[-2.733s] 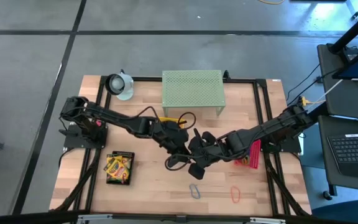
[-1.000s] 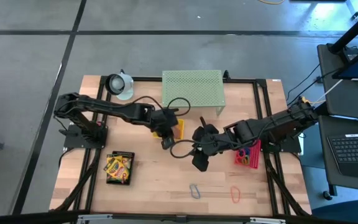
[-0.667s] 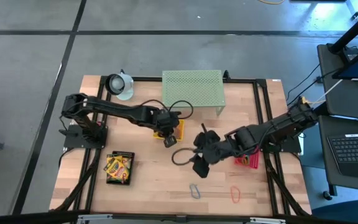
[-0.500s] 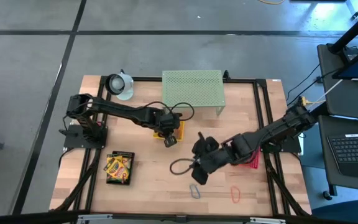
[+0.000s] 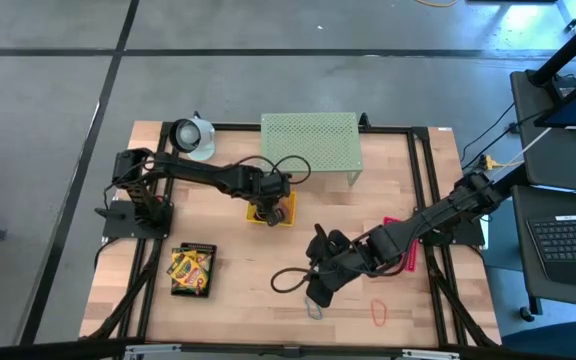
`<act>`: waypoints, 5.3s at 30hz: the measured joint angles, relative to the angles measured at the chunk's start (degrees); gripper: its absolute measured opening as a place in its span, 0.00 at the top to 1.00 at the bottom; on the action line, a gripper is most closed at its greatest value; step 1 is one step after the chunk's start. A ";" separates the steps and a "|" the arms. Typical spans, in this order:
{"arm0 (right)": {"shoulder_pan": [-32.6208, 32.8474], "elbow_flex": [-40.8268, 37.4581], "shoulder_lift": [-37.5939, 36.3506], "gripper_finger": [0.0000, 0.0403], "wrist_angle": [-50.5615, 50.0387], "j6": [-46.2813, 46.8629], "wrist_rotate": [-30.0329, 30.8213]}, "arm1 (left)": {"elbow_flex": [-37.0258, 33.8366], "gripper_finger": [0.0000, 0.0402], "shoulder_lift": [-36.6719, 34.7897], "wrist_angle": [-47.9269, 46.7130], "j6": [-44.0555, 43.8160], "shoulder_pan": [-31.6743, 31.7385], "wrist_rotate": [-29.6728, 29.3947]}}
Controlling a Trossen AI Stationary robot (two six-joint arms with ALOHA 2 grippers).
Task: Pick & Place Office Desk Supplies
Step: Put the orange rubber band into the yellow bin, then put the blue rubber band into the yellow bin
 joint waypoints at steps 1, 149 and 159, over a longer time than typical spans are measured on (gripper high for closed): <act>0.00 0.00 0.00 0.50 -0.10 0.20 0.00 | 0.00 0.99 0.00 0.00 0.02 0.18 0.32; -32.33 0.00 10.65 1.00 12.97 -31.00 -10.69 | -0.07 0.63 -23.65 -11.80 -21.29 -21.34 3.67; -32.39 -0.02 10.97 0.93 12.79 -32.69 -10.50 | -0.07 0.63 -23.65 -12.31 -21.72 -21.31 3.69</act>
